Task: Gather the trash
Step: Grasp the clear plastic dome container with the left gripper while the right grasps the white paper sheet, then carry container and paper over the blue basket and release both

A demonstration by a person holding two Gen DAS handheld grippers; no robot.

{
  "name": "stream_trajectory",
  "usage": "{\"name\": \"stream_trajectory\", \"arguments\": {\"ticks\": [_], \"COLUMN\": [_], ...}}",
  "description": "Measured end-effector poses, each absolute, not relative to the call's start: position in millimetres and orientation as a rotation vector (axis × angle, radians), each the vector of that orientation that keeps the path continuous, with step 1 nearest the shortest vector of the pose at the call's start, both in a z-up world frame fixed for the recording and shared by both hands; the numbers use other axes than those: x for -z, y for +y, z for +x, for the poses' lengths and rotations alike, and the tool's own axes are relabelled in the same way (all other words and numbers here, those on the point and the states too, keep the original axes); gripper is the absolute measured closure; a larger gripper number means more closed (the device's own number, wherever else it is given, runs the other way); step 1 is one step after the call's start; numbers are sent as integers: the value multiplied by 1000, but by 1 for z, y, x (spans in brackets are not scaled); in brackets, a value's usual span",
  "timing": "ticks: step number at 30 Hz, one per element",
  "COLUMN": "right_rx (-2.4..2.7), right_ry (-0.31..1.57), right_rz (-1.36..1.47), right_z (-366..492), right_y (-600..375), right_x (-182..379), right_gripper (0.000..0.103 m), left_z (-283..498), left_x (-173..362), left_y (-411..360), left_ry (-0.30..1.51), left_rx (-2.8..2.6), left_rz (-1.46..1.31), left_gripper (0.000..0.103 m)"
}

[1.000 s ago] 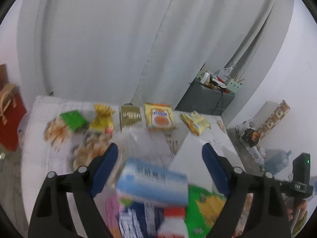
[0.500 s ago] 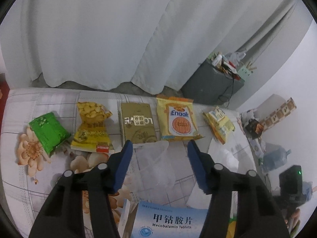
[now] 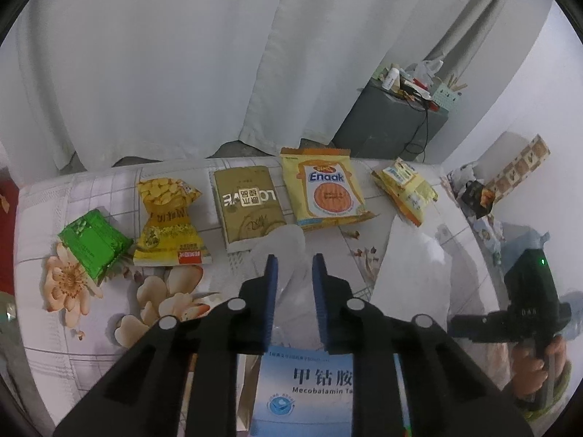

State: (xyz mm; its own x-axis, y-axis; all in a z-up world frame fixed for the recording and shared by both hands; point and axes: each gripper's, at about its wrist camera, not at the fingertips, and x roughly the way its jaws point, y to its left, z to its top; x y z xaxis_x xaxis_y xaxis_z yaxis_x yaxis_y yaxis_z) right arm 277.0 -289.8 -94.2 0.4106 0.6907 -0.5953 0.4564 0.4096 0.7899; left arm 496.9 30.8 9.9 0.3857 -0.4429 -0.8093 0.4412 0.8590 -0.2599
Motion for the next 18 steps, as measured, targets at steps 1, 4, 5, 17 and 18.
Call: {"name": "stream_trajectory", "arguments": {"ticks": [1,4,5,17,18], "right_rx": [-200,-188,-186,-316,-323], "right_ry": [1220,1218,1212,982,968], "right_rz": [1227,1257,1263,1328,1328], "right_z": [276,273,272,259,257], "right_y": [-292,-293,-293,-309,-311], "right_x": [96,103,104,63,59], "right_gripper": [85,99,101,103,103], "left_z": [496,492,490,467,464], "left_x": [-10,-11,-12,-40,-45], "left_y": [30,29,28,33,34], "left_ry": [1028,1019,1017,937,925], "left_rx": [565,564,563,579,584], "left_rz": [4,25,29,-2,-8], "left_gripper": [90,93,94,98,98]}}
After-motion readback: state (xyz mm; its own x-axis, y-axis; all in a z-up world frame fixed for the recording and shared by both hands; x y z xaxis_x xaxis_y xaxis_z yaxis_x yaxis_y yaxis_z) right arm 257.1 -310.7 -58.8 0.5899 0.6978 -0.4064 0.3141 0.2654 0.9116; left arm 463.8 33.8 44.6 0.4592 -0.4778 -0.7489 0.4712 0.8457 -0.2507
